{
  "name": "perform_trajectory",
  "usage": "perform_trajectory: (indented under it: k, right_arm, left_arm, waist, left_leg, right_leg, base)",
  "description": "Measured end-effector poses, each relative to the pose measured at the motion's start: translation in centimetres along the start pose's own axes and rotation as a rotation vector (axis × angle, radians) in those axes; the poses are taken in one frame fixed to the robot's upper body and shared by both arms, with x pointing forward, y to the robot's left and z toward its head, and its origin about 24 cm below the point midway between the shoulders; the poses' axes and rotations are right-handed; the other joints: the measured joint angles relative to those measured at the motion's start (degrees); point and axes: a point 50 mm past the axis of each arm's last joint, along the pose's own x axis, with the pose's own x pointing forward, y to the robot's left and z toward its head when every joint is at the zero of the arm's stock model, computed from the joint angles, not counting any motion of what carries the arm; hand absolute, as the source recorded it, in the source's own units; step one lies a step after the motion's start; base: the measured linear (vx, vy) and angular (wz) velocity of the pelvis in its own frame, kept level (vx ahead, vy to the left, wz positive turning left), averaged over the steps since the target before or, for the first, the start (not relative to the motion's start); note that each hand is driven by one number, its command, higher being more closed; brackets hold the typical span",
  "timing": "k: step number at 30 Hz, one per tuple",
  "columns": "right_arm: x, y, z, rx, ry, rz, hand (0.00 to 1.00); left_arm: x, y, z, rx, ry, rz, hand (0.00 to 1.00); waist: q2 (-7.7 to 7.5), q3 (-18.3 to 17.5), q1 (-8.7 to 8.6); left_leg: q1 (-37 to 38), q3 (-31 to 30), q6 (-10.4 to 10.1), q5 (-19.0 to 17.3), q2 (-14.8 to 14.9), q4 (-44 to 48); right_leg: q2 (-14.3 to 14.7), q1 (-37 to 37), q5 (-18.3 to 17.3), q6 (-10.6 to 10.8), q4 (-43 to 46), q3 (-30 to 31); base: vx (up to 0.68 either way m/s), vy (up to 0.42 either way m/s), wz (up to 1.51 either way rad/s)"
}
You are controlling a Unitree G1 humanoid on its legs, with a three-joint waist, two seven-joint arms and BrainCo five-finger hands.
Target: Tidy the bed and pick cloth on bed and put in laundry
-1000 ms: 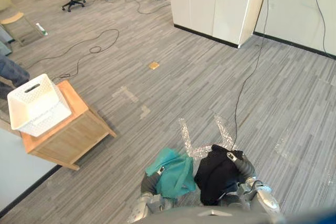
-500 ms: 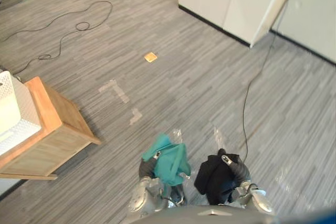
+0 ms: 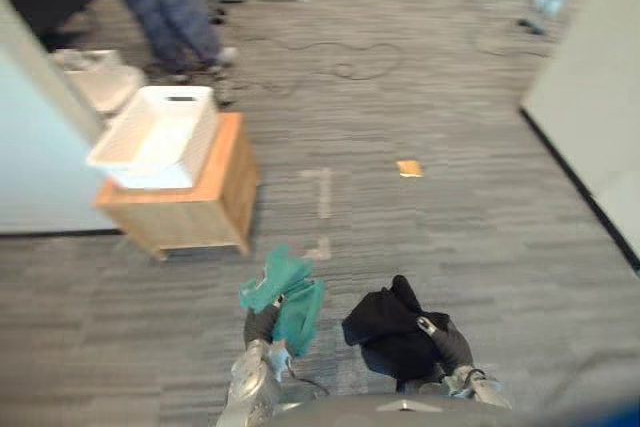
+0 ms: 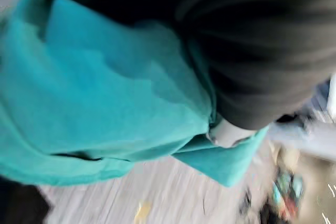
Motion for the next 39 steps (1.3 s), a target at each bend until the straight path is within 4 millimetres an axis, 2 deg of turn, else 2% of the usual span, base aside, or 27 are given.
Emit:
perform_trajectory:
  k: [1,2,3,4,5,6,7,8,10,13,14,15,16,17,18,21,22,23,25,28,29,30,31,33,36,37,39]
  right_arm:
    - [0.4,0.2,0.5,-0.011,-0.023,0.016,1.00]
    - [0.5,0.8,0.4,-0.002,-0.021,0.037,1.00]
    - [0.6,1.0,0.1,-0.001,-0.009,0.044,1.00]
    - [0.7,1.1,0.3,-0.003,-0.015,0.050,1.00]
    - [0.9,1.5,0.5,-0.007,-0.023,0.066,1.00]
    - [1.1,1.9,0.6,-0.003,-0.029,0.077,1.00]
    - [1.0,1.9,0.8,0.006,-0.041,0.076,1.00]
    - [0.5,1.2,1.3,-0.001,-0.056,0.067,1.00]
    - [0.6,0.8,1.5,-0.006,-0.053,0.053,1.00]
    - [1.2,0.5,2.5,0.006,-0.087,0.034,1.00]
    - [1.4,0.4,2.8,0.007,-0.092,0.032,1.00]
    - [1.3,0.1,3.0,0.009,-0.093,0.022,1.00]
    - [1.1,-0.1,3.0,0.013,-0.094,0.011,1.00]
    - [1.1,-0.3,2.6,0.037,-0.074,-0.014,1.00]
    - [1.0,-0.3,2.6,0.036,-0.074,-0.013,1.00]
    - [0.9,0.1,2.8,0.040,-0.085,0.000,1.00]
    - [0.9,0.0,2.8,0.040,-0.088,-0.002,1.00]
    - [0.8,-0.1,2.9,0.030,-0.092,0.001,1.00]
    - [0.7,-0.7,3.4,0.005,-0.107,-0.003,1.00]
    - [0.5,-0.4,2.6,0.016,-0.080,0.004,1.00]
    - [0.0,-0.5,1.8,0.026,-0.055,-0.005,1.00]
    - [0.0,-0.4,1.6,0.026,-0.048,-0.003,1.00]
    - [0.2,-0.2,1.8,0.026,-0.054,0.004,1.00]
    - [0.0,0.4,1.1,0.010,-0.032,0.028,1.00]
    - [0.0,1.7,0.5,0.006,-0.010,0.081,1.00]
    - [0.0,1.7,0.6,0.008,-0.012,0.082,1.00]
    - [0.4,1.9,1.0,0.004,-0.023,0.094,1.00]
  left_arm:
    - [-0.3,0.4,-0.2,-0.011,-0.007,0.015,1.00]
    - [-0.6,1.6,0.0,-0.008,-0.020,0.049,1.00]
    - [-0.8,2.7,-0.4,-0.005,-0.008,0.084,1.00]
    - [-1.1,2.9,-0.6,-0.011,-0.005,0.094,1.00]
    - [-1.6,3.3,-0.9,-0.025,-0.005,0.112,1.00]
    - [-1.8,3.7,-0.9,-0.026,-0.009,0.125,1.00]
    - [-1.7,3.1,-0.8,-0.050,-0.021,0.114,1.00]
    - [-1.6,1.8,-0.8,-0.091,-0.033,0.082,1.00]
    - [-1.8,1.4,-0.9,-0.099,-0.027,0.050,1.00]
    - [-1.6,1.2,0.2,-0.100,-0.058,0.029,1.00]
    - [-1.5,1.0,0.5,-0.101,-0.069,0.018,1.00]
    - [-1.4,0.6,0.6,-0.105,-0.068,0.004,1.00]
    - [-1.3,0.3,0.6,-0.103,-0.062,-0.004,1.00]
    - [-0.9,0.0,0.7,-0.092,-0.053,-0.018,1.00]
    - [-0.8,-0.2,0.9,-0.091,-0.056,-0.029,1.00]
    - [-0.4,-0.5,1.3,-0.080,-0.064,-0.045,1.00]
    - [-0.5,-0.1,1.1,-0.068,-0.054,-0.037,1.00]
    - [-1.0,0.0,0.5,-0.068,-0.032,-0.037,1.00]
    - [-1.7,0.1,-0.7,-0.064,0.005,-0.049,1.00]
    - [-1.7,0.2,-1.2,-0.055,0.024,-0.060,1.00]
    - [-1.7,0.1,-0.9,-0.054,0.013,-0.078,1.00]
    - [-1.6,-0.1,-0.9,-0.055,0.012,-0.088,1.00]
    - [-1.6,-0.2,-0.8,-0.055,0.008,-0.099,1.00]
    - [-1.5,0.0,-0.3,-0.018,-0.023,-0.110,1.00]
    - [-1.3,0.5,0.2,0.020,-0.033,-0.108,1.00]
    - [-1.2,0.4,0.3,0.025,-0.037,-0.109,1.00]
    - [-0.5,-0.1,1.2,0.027,-0.062,-0.110,1.00]
  waist:
    - [0.47,0.1,0.11]
    - [-0.85,0.2,0.85]
    - [-0.64,-0.4,1.25]
    - [0.29,-0.8,1.35]
    - [1.11,-1.4,1.60]
    - [1.18,-1.3,1.73]
    - [1.53,-0.9,0.57]
    - [3.27,0.2,0.10]
    - [3.27,0.5,1.49]
    - [3.24,0.5,1.68]
    - [3.16,0.5,1.59]
    - [3.42,0.5,1.20]
    - [3.65,0.5,1.21]
    - [1.51,0.7,1.10]
    - [1.37,0.7,0.83]
    - [0.29,2.5,1.27]
    - [0.26,3.4,1.24]
    - [1.10,2.8,1.94]
    - [3.42,2.3,2.01]
    - [1.08,0.7,1.27]
    - [-0.79,-0.5,1.22]
    - [-0.99,-0.3,1.17]
    - [-0.91,-0.2,1.19]
    - [-2.41,0.6,0.82]
    - [-4.03,0.4,-0.15]
    - [-3.97,0.4,-0.47]
    - [-2.29,1.2,-0.94]
  left_leg:
    - [0.0,-1.9,-0.7,-1.2,0.6,-0.5]
    - [-0.2,-2.8,-1.1,-2.0,-0.1,-0.3]
    - [-0.2,-3.9,-1.8,-3.1,1.6,0.5]
    - [-0.4,-4.5,-2.3,-3.6,2.9,0.4]
    - [-0.4,-4.6,-0.9,-3.5,5.1,0.9]
    - [-2.3,-3.1,-0.8,-2.6,5.1,5.1]
    - [-7.3,0.0,-1.1,-1.4,5.6,15.4]
    - [-13.7,5.8,-1.2,2.8,9.3,29.7]
    - [-17.2,12.4,-1.0,3.4,11.9,37.5]
    - [-20.1,19.6,-0.9,3.1,10.1,32.5]
    - [-20.1,22.3,-1.0,3.3,8.7,25.2]
    - [-19.5,24.2,-0.5,6.8,6.5,14.7]
    - [-18.8,25.5,2.4,9.5,5.5,9.0]
    - [-15.3,26.8,4.4,11.9,2.2,4.6]
    - [-14.9,26.7,4.8,12.2,1.8,2.9]
    - [-14.6,26.5,4.7,11.9,2.2,6.6]
    - [-17.9,27.0,3.1,10.2,3.9,15.9]
    - [-18.0,25.1,0.3,8.6,4.6,12.8]
    - [-18.1,24.9,1.1,9.1,5.8,9.1]
    - [-17.1,27.0,1.1,6.4,3.5,8.6]
    - [-16.3,27.9,1.5,4.9,1.9,7.8]
    - [-15.6,28.1,1.7,4.6,1.8,7.4]
    - [-14.3,28.2,1.9,4.3,1.8,6.6]
    - [-7.5,29.6,2.7,3.4,1.0,2.6]
    - [-1.2,29.7,1.8,2.5,1.9,-0.5]
    - [-0.6,29.7,1.7,2.3,2.3,-0.8]
    - [2.0,28.0,1.4,2.3,4.6,-1.7]
  right_leg:
    - [0.5,-2.8,-3.3,-0.3,2.6,3.4]
    - [0.6,-2.7,-4.3,-1.6,-0.9,4.3]
    - [1.6,-2.0,-6.4,-2.7,-0.1,2.3]
    - [2.6,-1.7,-6.8,-3.4,-0.3,1.5]
    - [4.4,0.1,-7.9,-4.5,-1.9,-0.8]
    - [4.3,1.1,-8.2,-4.9,-2.5,-2.0]
    - [4.5,3.4,-8.3,-5.2,-4.4,-4.6]
    - [6.4,8.9,-7.5,-6.7,-8.9,-7.8]
    - [6.7,14.3,-7.4,-7.2,-13.1,-9.1]
    - [5.7,18.7,-6.9,-6.5,-18.1,-9.4]
    - [5.1,20.0,-6.5,-5.7,-19.4,-9.9]
    - [4.7,21.3,-6.8,-4.4,-19.4,-10.2]
    - [4.5,21.6,-7.3,-3.5,-19.2,-10.2]
    - [2.2,22.1,-7.7,-2.7,-19.3,-9.8]
    - [2.2,21.6,-6.9,-2.7,-19.5,-9.2]
    - [4.0,23.8,-2.0,-3.5,-28.9,-4.5]
    - [4.1,26.1,-1.0,-2.9,-29.2,-3.4]
    - [4.5,26.6,-1.4,-3.0,-29.5,-1.5]
    - [5.1,26.9,-4.7,-2.8,-29.9,0.8]
    - [1.8,24.3,-8.5,-2.5,-25.6,2.9]
    - [0.1,22.3,-9.8,-1.8,-21.0,3.4]
    - [-0.3,20.3,-10.1,-1.7,-15.7,3.3]
    - [-1.0,15.4,-9.8,-1.4,-5.4,3.1]
    - [-3.9,7.0,-4.1,-0.5,16.0,3.9]
    - [-3.7,1.4,-9.2,-2.0,19.3,0.8]
    - [-3.6,0.3,-9.6,-2.5,18.6,-0.4]
    - [-1.1,-3.7,-9.3,-3.3,9.9,-3.9]
  base:
    - [0.07,-0.237,0.90]
    - [0.10,-0.326,0.79]
    - [0.11,-0.281,0.43]
    - [0.25,-0.293,0.44]
    - [0.24,-0.197,0.41]
    - [0.25,-0.192,0.80]
    - [0.20,-0.186,1.11]
    - [0.20,-0.178,1.03]
    - [0.27,-0.114,0.44]
    - [0.29,-0.018,0.04]
    - [0.34,0.078,0.01]
    - [0.36,0.094,0.06]
    - [0.40,0.094,0.26]
    - [0.29,0.056,0.27]
    - [0.31,0.063,0.24]
    - [0.17,0.011,-0.08]
    - [0.13,0.019,-0.48]
    - [0.13,0.037,-0.65]
    - [0.16,0.072,-0.82]
    - [0.20,0.063,-0.39]
    - [0.24,0.060,-0.33]
    - [0.24,0.071,-0.26]
    - [0.24,0.076,-0.21]
    - [0.30,0.091,-0.22]
    - [0.30,0.029,-0.10]
    - [0.29,-0.016,0.20]
    - [0.31,-0.065,0.33]
